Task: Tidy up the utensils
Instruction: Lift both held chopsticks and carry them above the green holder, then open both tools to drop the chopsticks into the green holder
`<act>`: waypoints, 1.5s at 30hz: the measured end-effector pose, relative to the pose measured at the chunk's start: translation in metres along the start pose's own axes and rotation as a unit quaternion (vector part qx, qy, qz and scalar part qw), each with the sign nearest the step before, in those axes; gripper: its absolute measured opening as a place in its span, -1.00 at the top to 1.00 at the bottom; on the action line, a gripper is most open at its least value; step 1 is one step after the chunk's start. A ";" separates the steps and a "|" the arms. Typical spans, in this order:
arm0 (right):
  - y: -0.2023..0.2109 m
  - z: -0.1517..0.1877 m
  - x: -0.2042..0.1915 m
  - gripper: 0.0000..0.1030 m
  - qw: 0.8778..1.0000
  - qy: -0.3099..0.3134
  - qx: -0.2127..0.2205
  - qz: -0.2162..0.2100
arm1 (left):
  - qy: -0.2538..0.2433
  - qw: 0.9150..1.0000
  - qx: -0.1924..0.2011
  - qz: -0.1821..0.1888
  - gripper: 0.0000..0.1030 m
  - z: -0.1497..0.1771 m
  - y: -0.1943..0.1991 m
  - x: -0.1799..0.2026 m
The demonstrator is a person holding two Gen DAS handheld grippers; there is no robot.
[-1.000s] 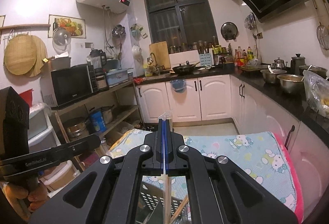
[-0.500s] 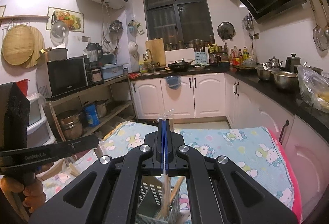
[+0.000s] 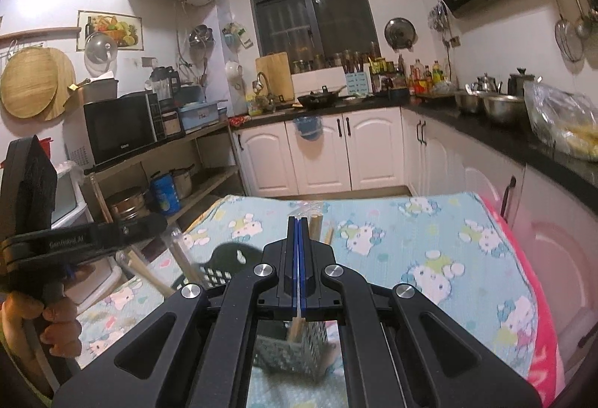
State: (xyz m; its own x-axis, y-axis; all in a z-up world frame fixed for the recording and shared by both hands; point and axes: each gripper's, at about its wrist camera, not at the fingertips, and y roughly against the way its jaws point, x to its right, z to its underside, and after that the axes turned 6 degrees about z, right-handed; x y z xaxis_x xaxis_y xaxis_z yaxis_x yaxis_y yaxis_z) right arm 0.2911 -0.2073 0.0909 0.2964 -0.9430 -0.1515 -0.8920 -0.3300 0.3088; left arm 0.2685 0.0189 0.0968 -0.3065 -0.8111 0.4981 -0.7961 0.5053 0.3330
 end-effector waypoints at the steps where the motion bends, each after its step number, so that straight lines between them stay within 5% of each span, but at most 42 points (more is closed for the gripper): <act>1: 0.001 0.002 0.001 0.99 1.000 -0.002 -0.002 0.000 | 0.001 1.000 0.000 0.000 1.00 0.001 0.001 0.000; 15: 0.014 0.023 0.000 0.98 0.999 -0.025 -0.032 -0.008 | 0.002 1.000 -0.001 -0.007 1.00 0.011 0.013 -0.002; 21: 0.021 0.026 0.000 0.97 0.999 -0.027 -0.042 -0.012 | 0.005 1.000 -0.007 -0.007 0.84 0.017 0.019 -0.001; 25: 0.025 0.030 -0.001 0.67 0.998 -0.032 -0.048 -0.015 | 0.004 1.000 -0.009 -0.006 0.72 0.021 0.022 0.001; 45: 0.055 0.042 -0.011 0.32 0.998 -0.026 -0.055 -0.021 | -0.002 0.999 -0.022 -0.024 0.28 0.049 0.051 0.001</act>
State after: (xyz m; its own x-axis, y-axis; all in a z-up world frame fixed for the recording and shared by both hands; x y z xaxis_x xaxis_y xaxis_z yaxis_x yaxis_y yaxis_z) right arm 0.2246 -0.2130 0.0701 0.3113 -0.9257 -0.2148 -0.8359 -0.3743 0.4015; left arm 0.2020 0.0294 0.0753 -0.2704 -0.8355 0.4783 -0.7858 0.4786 0.3917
